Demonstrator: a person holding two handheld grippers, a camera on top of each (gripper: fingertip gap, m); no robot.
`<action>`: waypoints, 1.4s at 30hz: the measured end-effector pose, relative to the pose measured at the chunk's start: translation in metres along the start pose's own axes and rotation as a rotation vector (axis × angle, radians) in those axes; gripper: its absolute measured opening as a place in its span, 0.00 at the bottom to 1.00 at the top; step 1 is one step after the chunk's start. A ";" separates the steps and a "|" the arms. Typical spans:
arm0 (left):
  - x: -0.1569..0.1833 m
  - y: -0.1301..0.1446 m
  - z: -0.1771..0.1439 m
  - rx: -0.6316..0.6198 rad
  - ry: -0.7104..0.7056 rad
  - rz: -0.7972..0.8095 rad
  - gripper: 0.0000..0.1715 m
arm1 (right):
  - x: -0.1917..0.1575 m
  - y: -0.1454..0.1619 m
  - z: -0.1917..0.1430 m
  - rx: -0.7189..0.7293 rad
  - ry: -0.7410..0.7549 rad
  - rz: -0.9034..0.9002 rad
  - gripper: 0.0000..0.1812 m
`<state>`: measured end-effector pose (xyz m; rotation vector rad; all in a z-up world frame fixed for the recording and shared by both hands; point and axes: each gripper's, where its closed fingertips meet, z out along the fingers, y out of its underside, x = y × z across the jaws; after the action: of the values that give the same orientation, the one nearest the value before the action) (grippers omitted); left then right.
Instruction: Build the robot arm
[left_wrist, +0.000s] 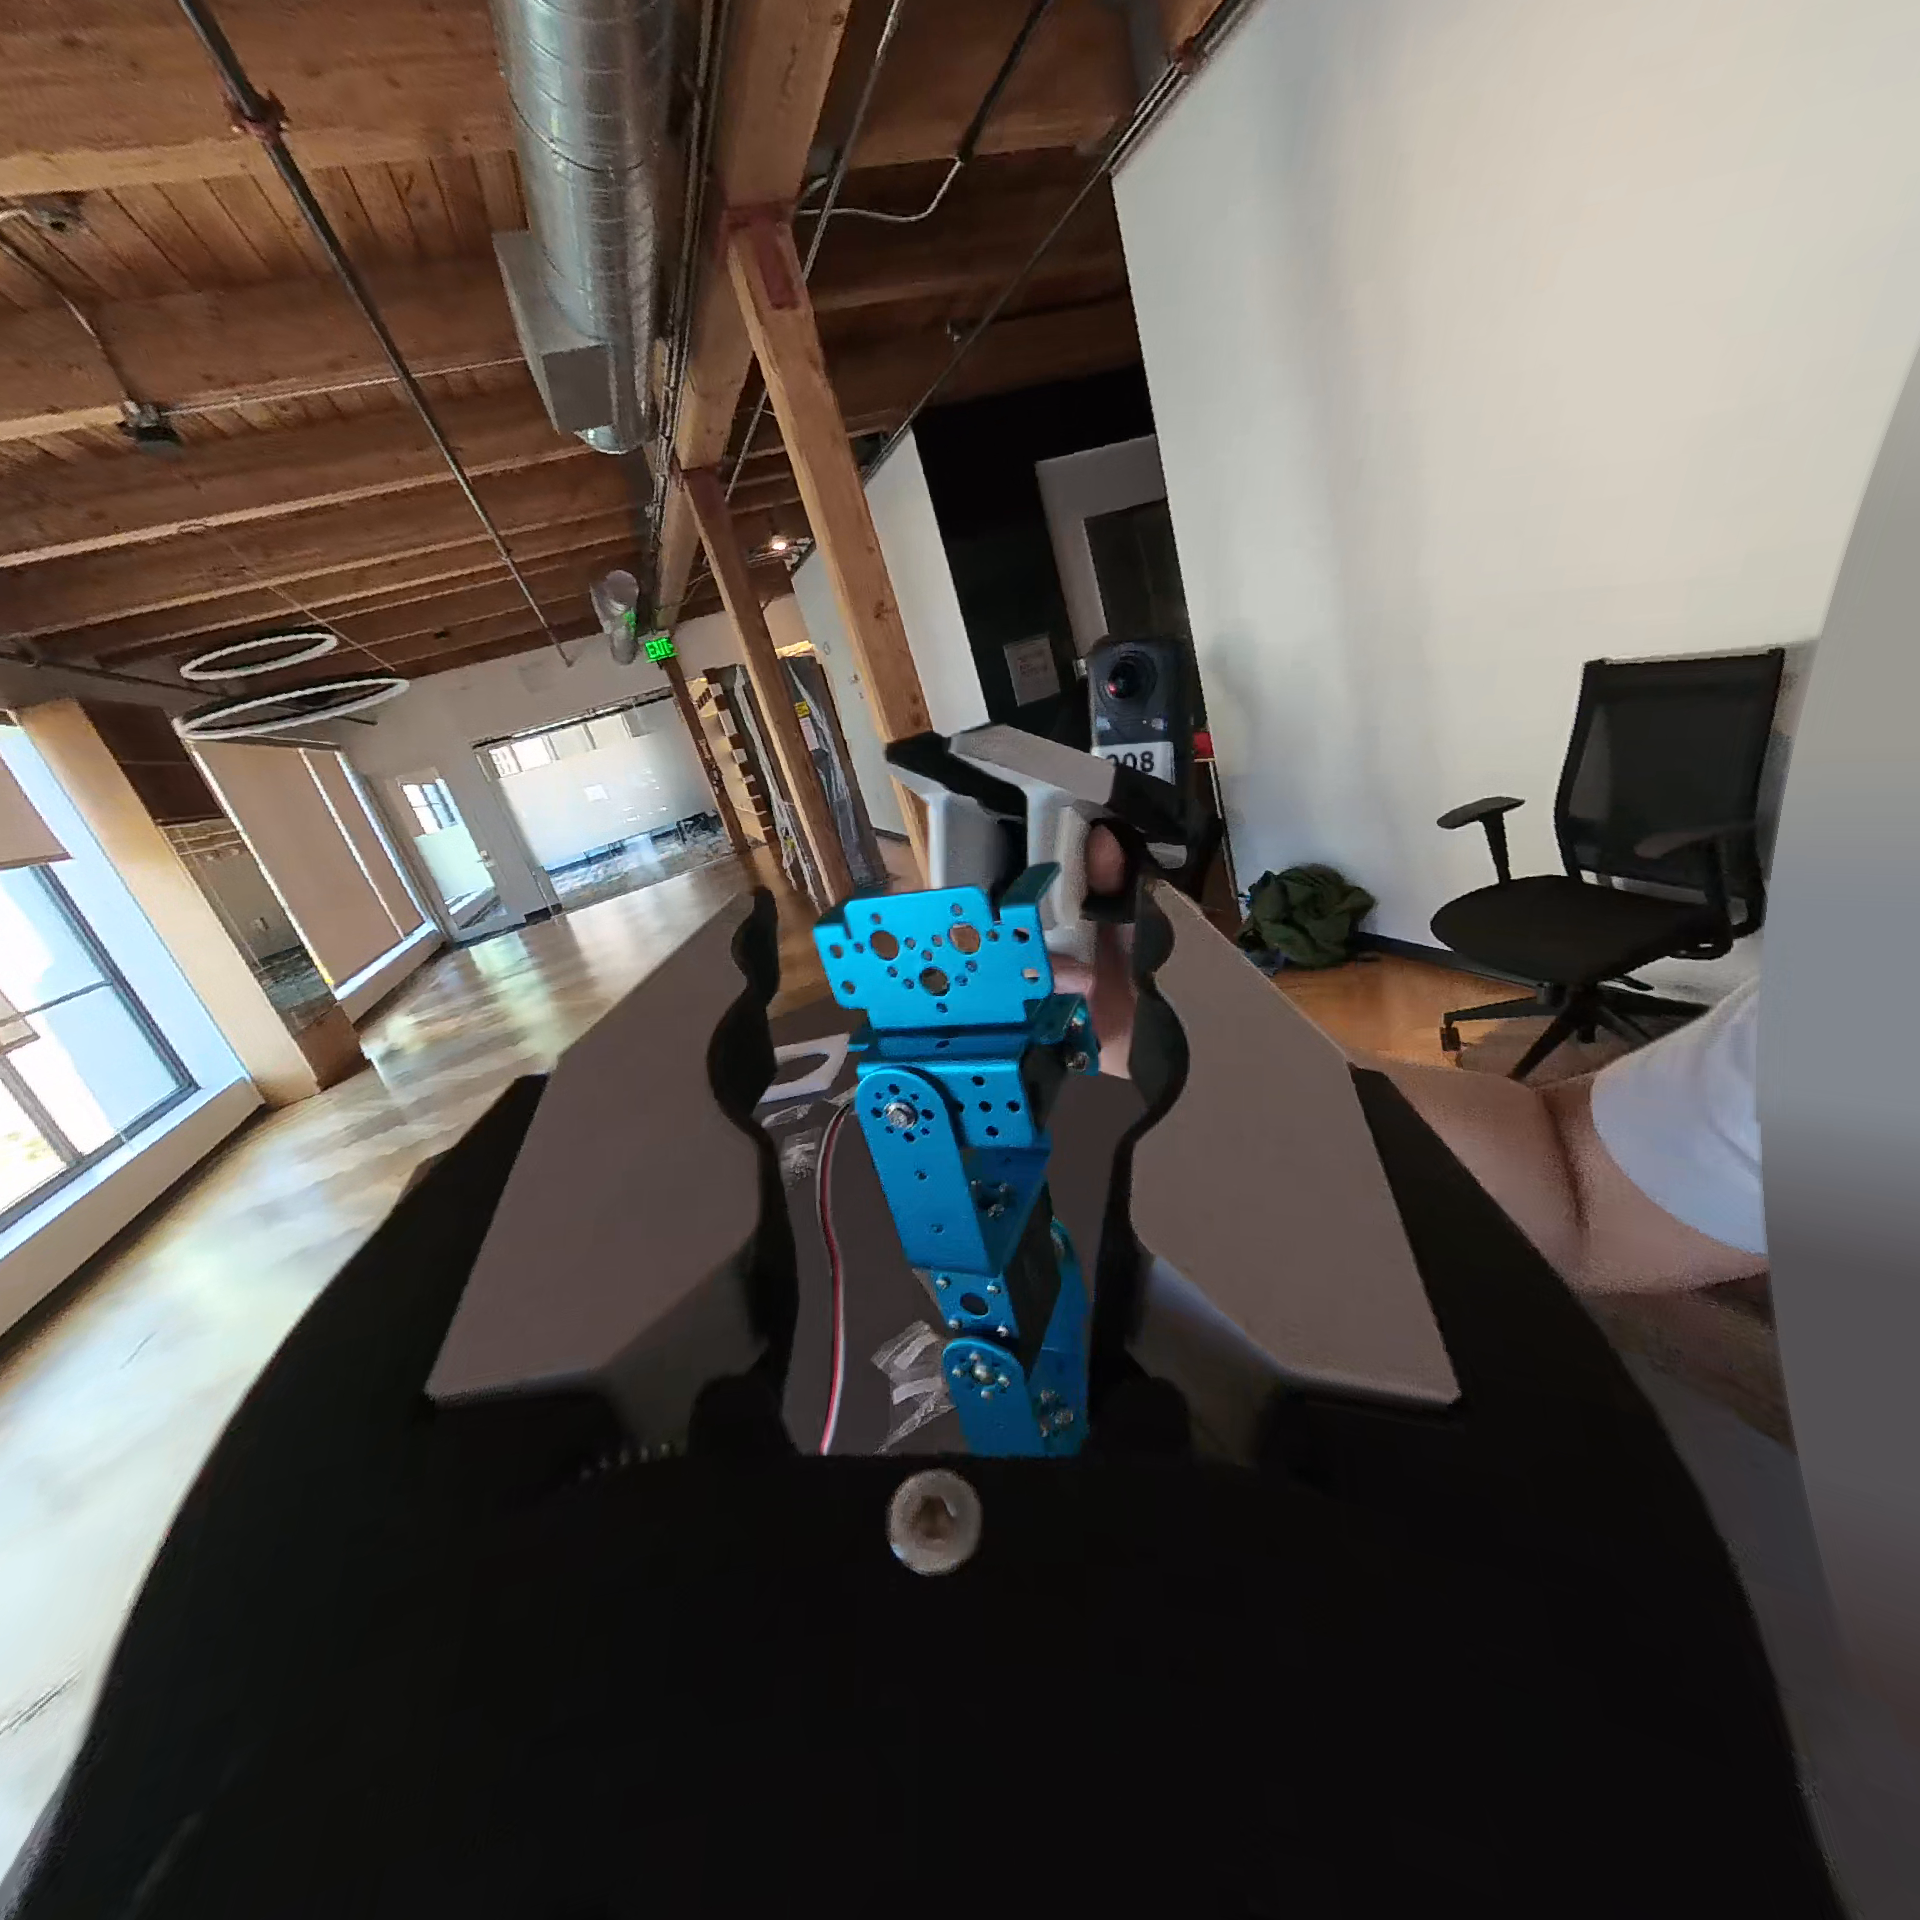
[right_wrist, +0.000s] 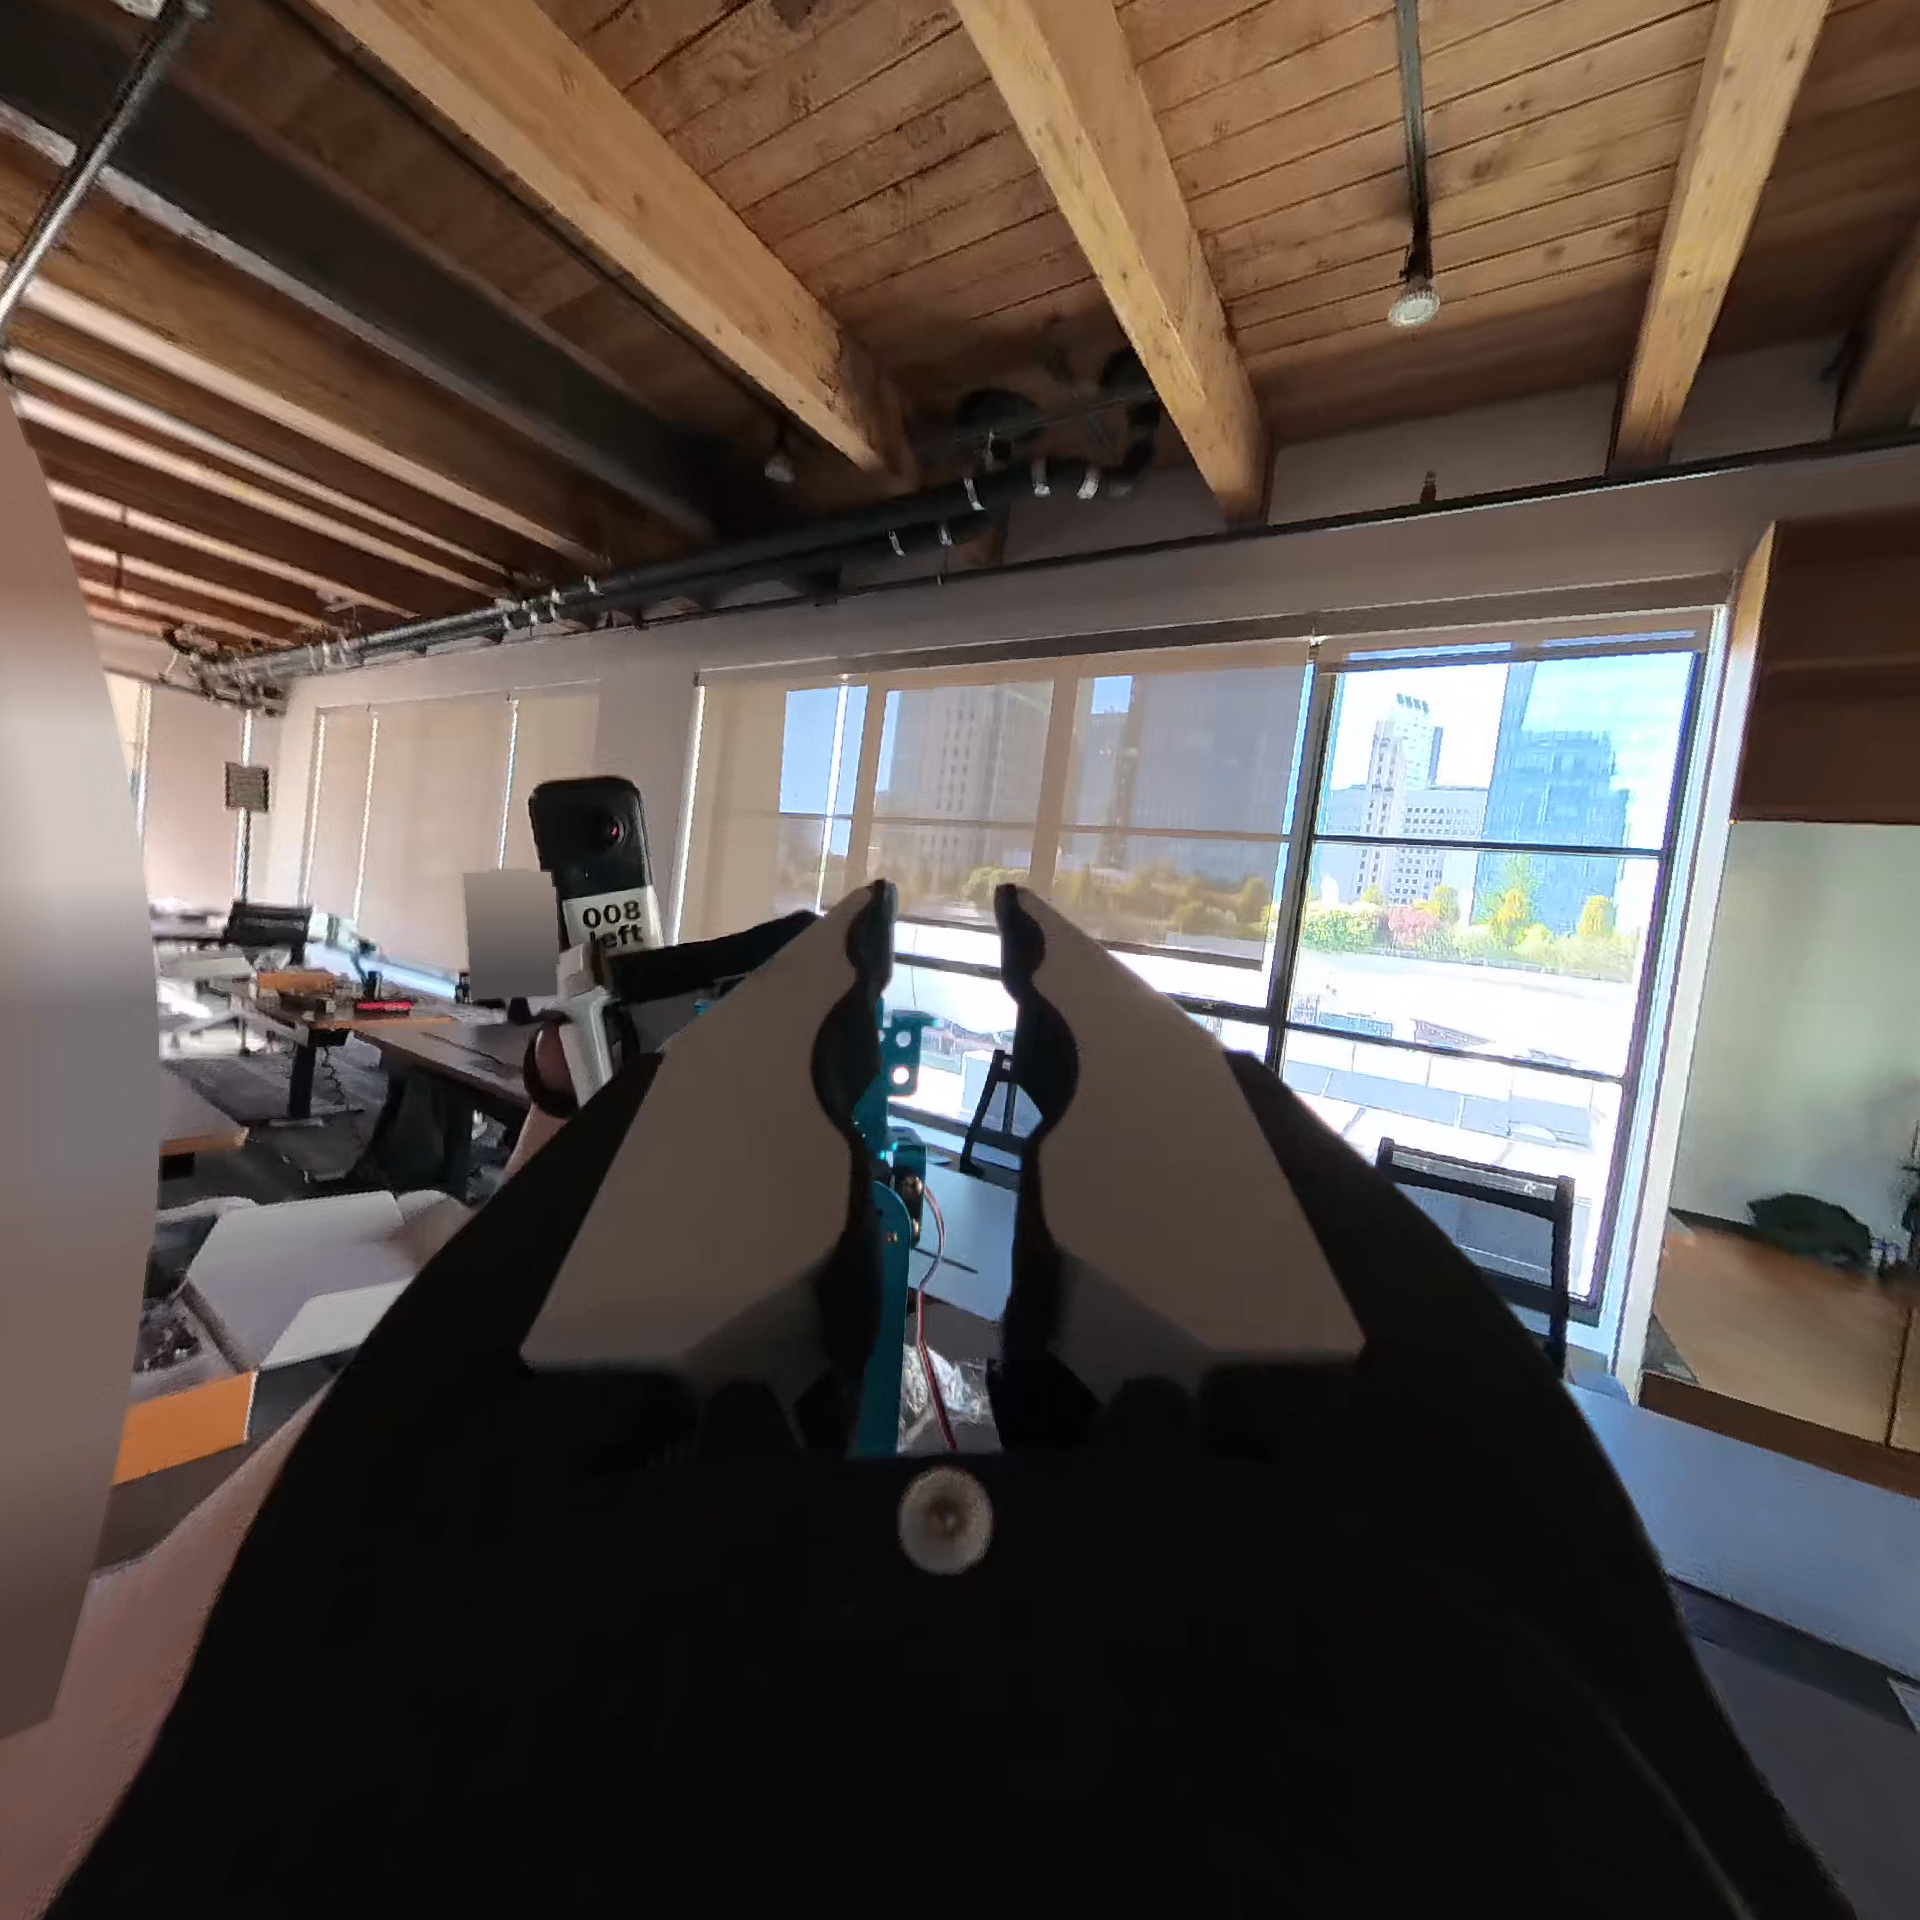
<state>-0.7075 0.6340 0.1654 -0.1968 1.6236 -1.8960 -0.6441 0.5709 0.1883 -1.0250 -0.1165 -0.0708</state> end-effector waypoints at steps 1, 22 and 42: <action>0.002 0.001 0.003 -0.003 0.011 -0.006 0.39 | -0.003 0.002 0.003 -0.019 -0.017 -0.024 0.10; -0.020 0.021 0.014 0.030 0.076 -0.184 0.38 | -0.052 0.066 -0.016 -0.320 -0.154 -0.881 0.32; -0.014 0.023 0.022 0.007 0.139 -0.242 0.36 | -0.027 0.085 0.006 -0.770 0.114 -1.648 0.18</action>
<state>-0.6771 0.6223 0.1531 -0.2746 1.7505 -2.1387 -0.6613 0.6203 0.1163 -1.4236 -0.8557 -1.7750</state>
